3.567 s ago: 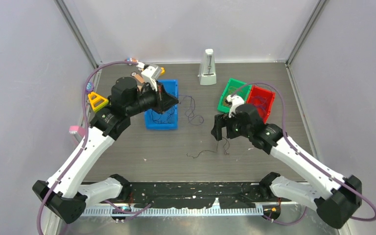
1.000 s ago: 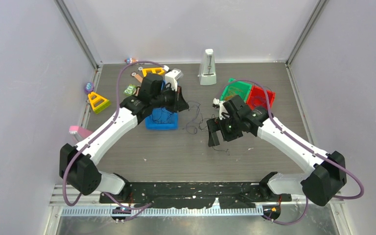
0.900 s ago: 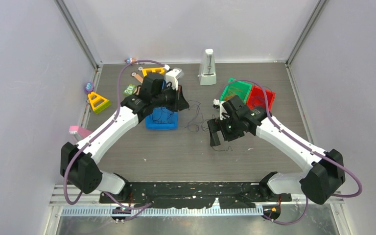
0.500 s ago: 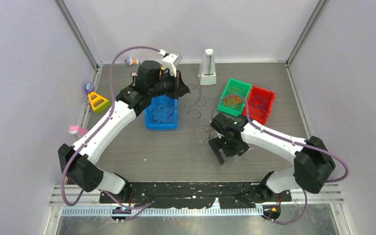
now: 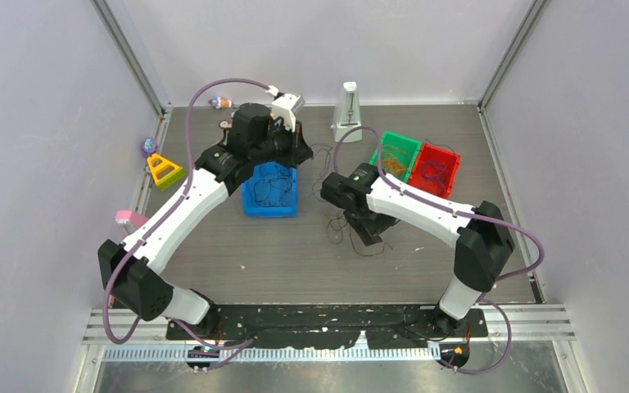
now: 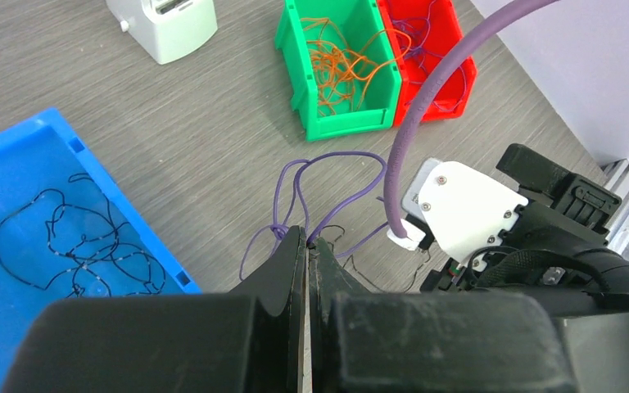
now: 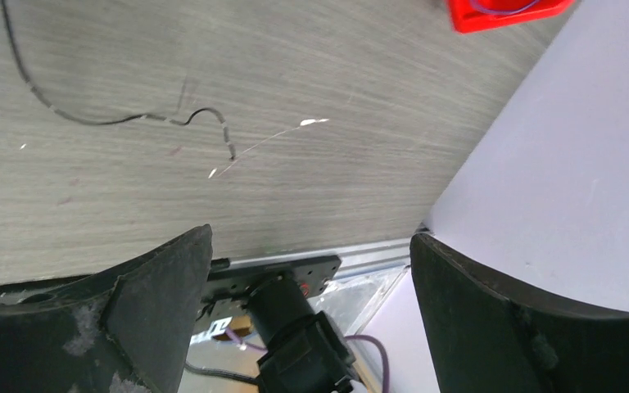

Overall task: Untangle the cables
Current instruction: Place the cable at the center of the board.

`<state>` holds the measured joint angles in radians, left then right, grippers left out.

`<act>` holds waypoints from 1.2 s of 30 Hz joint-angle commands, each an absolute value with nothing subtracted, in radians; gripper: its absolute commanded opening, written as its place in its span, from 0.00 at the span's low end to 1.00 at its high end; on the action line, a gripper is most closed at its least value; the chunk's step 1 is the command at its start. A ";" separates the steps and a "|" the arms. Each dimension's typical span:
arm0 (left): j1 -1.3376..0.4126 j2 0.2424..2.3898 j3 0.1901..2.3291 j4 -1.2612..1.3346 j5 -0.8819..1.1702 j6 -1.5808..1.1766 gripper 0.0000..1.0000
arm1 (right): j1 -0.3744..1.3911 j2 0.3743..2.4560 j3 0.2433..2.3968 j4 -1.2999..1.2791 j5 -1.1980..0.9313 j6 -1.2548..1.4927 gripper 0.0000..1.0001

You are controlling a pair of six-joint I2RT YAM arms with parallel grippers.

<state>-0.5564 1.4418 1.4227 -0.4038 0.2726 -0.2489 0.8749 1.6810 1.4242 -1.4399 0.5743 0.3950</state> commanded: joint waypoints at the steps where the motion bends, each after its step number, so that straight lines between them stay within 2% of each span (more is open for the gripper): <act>1: -0.558 1.390 1.408 -0.413 0.264 -0.204 0.00 | 0.883 1.615 1.374 -1.392 0.438 0.357 0.95; 2: -0.558 1.396 1.406 -0.413 0.274 -0.206 0.03 | 0.881 1.576 1.333 -1.343 0.409 0.353 0.95; 4: -0.558 1.443 1.427 -0.453 0.287 -0.220 0.43 | 0.869 1.519 1.279 -1.263 0.319 0.355 0.95; 5: -0.558 1.471 1.454 -0.496 0.281 -0.229 0.57 | 0.851 1.482 1.253 -1.235 0.298 0.358 0.95; 6: -0.558 1.493 1.475 -0.537 0.282 -0.233 0.65 | 0.840 1.464 1.243 -1.180 0.252 0.366 0.95; 8: -0.558 1.495 1.465 -0.539 0.304 -0.236 0.68 | 0.800 1.412 1.230 -1.117 0.207 0.383 0.95; 11: -0.558 1.432 1.362 -0.445 0.305 -0.256 0.68 | 0.738 1.302 1.224 -1.041 0.176 0.392 0.95; 15: -0.557 1.396 1.332 -0.421 0.319 -0.269 0.68 | 0.670 1.124 1.094 -0.723 0.066 0.332 0.95; 17: -0.558 1.381 1.320 -0.424 0.299 -0.278 0.72 | 0.641 1.092 1.025 -0.574 -0.035 0.313 0.95; 20: -0.558 1.320 1.276 -0.441 0.224 -0.289 0.75 | 0.634 1.178 1.026 -0.464 -0.073 0.295 0.95; 25: -0.558 1.197 1.122 -0.458 0.161 -0.322 0.86 | 0.634 1.374 1.116 -0.344 -0.030 0.262 0.95; 33: -0.561 0.946 0.816 -0.436 0.023 -0.419 0.92 | 0.672 1.691 1.306 -0.305 0.095 0.245 0.95; 36: -0.560 0.875 0.775 -0.430 0.009 -0.437 0.92 | 0.682 1.784 1.367 -0.307 0.109 0.243 0.95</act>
<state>-0.5571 0.9577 0.8005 -0.4782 0.0742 -0.3889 0.6643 1.7226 1.2705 -0.3618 0.0502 0.2623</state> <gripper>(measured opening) 0.919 0.954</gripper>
